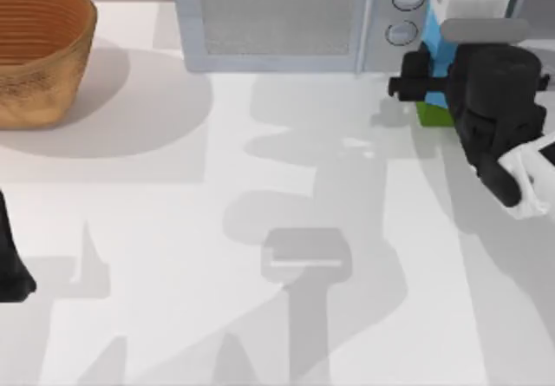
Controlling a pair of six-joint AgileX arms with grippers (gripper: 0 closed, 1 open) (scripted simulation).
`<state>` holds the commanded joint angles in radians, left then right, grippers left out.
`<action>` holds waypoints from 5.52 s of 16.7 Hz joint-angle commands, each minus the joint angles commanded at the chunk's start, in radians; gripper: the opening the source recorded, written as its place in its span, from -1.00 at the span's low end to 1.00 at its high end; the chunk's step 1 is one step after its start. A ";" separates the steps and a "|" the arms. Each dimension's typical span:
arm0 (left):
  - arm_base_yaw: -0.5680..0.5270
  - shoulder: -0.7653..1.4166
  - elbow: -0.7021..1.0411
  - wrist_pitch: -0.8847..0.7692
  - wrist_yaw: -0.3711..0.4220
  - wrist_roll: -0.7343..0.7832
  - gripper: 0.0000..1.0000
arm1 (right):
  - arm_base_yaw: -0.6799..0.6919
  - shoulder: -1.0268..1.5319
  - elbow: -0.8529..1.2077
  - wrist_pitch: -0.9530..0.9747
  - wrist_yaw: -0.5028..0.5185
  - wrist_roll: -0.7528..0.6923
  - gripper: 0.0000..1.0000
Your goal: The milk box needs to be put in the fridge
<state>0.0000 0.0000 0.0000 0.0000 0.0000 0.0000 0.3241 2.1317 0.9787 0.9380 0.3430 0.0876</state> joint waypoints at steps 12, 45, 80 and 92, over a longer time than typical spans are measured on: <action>0.000 0.000 0.000 0.000 0.000 0.000 1.00 | -0.001 -0.322 0.127 -0.452 -0.004 0.001 -1.00; 0.000 0.000 0.000 0.000 0.000 0.000 1.00 | -0.321 -2.127 -0.978 -0.937 -0.342 -0.085 -1.00; 0.000 0.000 0.000 0.000 0.000 0.000 1.00 | -0.597 0.040 -0.004 0.258 -0.598 -0.071 -1.00; 0.000 0.000 0.000 0.000 0.000 0.000 1.00 | -0.547 0.286 0.581 -0.073 -0.545 -0.073 -1.00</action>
<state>0.0000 0.0000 0.0000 0.0000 0.0000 0.0000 -0.2231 2.4175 1.5596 0.8648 -0.2023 0.0148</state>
